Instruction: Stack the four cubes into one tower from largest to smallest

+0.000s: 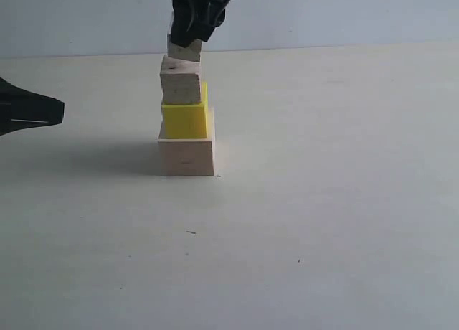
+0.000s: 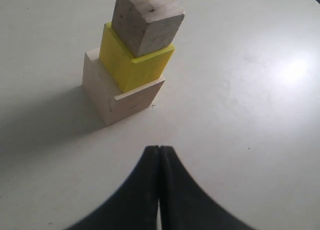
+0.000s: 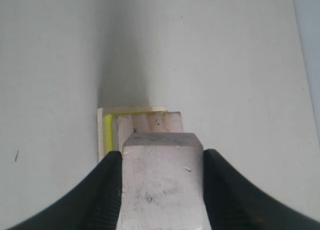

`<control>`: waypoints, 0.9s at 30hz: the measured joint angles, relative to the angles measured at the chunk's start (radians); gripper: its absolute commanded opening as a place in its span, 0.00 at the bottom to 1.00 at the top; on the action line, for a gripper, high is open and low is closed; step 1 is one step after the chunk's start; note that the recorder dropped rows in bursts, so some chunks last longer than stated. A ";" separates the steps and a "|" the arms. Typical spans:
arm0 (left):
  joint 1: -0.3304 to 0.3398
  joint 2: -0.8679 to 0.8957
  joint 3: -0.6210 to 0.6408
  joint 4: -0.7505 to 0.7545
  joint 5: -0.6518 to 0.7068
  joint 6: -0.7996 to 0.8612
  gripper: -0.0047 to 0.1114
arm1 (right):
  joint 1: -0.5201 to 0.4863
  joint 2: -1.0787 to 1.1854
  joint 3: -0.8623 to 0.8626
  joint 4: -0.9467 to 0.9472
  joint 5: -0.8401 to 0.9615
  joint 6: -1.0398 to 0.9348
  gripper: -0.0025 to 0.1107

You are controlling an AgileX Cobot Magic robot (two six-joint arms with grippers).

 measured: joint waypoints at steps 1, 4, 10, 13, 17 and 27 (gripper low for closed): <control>0.000 0.000 0.000 0.000 0.000 0.002 0.04 | 0.000 0.000 0.000 0.000 0.000 0.000 0.02; 0.000 0.000 0.000 0.000 0.000 0.002 0.04 | 0.000 0.000 0.000 0.025 0.000 -0.021 0.02; 0.000 0.000 0.000 0.000 0.000 0.002 0.04 | 0.000 0.000 0.000 0.036 0.000 -0.034 0.02; 0.000 0.000 0.000 0.000 0.000 0.002 0.04 | 0.000 0.000 0.000 0.032 0.000 -0.042 0.02; 0.000 0.000 0.000 0.000 0.003 0.002 0.04 | 0.000 0.000 0.000 0.032 0.000 -0.055 0.02; 0.000 0.000 0.000 0.000 0.016 0.002 0.04 | 0.000 0.019 0.000 0.032 0.000 -0.059 0.02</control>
